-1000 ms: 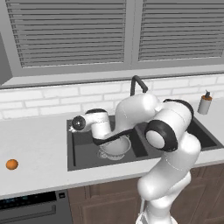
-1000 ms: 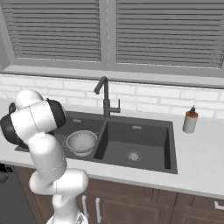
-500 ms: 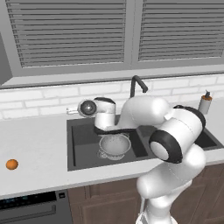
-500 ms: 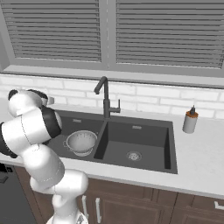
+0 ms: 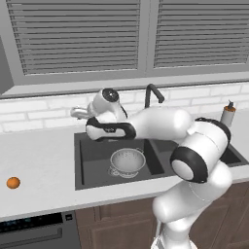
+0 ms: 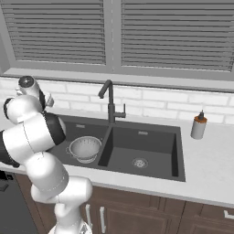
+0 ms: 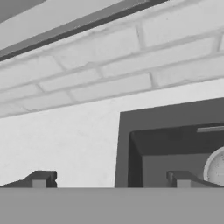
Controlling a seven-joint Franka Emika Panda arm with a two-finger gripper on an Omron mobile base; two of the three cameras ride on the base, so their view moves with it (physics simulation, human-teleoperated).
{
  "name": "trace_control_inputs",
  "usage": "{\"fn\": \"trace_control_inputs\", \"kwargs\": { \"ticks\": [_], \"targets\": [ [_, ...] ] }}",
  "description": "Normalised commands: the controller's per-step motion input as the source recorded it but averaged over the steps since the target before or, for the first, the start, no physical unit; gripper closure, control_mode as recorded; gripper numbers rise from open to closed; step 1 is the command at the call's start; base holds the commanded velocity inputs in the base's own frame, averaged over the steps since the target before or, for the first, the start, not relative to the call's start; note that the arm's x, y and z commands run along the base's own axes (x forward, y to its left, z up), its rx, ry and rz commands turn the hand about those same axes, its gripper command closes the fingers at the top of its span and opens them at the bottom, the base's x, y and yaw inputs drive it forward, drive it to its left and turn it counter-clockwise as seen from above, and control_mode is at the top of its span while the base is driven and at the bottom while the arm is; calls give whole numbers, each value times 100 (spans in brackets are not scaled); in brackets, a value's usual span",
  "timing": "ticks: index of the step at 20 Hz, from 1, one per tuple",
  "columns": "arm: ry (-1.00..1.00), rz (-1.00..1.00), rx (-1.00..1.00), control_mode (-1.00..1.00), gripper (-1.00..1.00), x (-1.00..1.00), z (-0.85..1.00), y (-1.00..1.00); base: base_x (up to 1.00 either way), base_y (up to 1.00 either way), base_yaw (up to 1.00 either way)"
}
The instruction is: Put the colander in the sink, put the tangerine in the colander, and turn on the sink faucet and pour water over the colander.
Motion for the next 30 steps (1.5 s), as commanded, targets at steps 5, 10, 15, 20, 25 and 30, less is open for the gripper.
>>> {"fn": "trace_control_inputs", "kwargs": {
  "ticks": [5, 10, 15, 20, 25, 30],
  "targets": [
    [19, 10, 2, -100, -100, 0, 100, 18, 0, 0, 0],
    [0, 14, -11, -100, -100, -7, 98, 23, 0, 0, 0],
    [0, 23, -25, -100, -100, -46, 46, 75, 0, 0, 0],
    [0, 29, -30, -100, -100, -79, 10, 75, 0, 0, 0],
    [0, 27, -24, -100, -100, -88, -1, 55, 0, 0, 0],
    [0, 25, -15, -100, -100, -78, -13, 31, 0, 0, 0]
  ]
}}
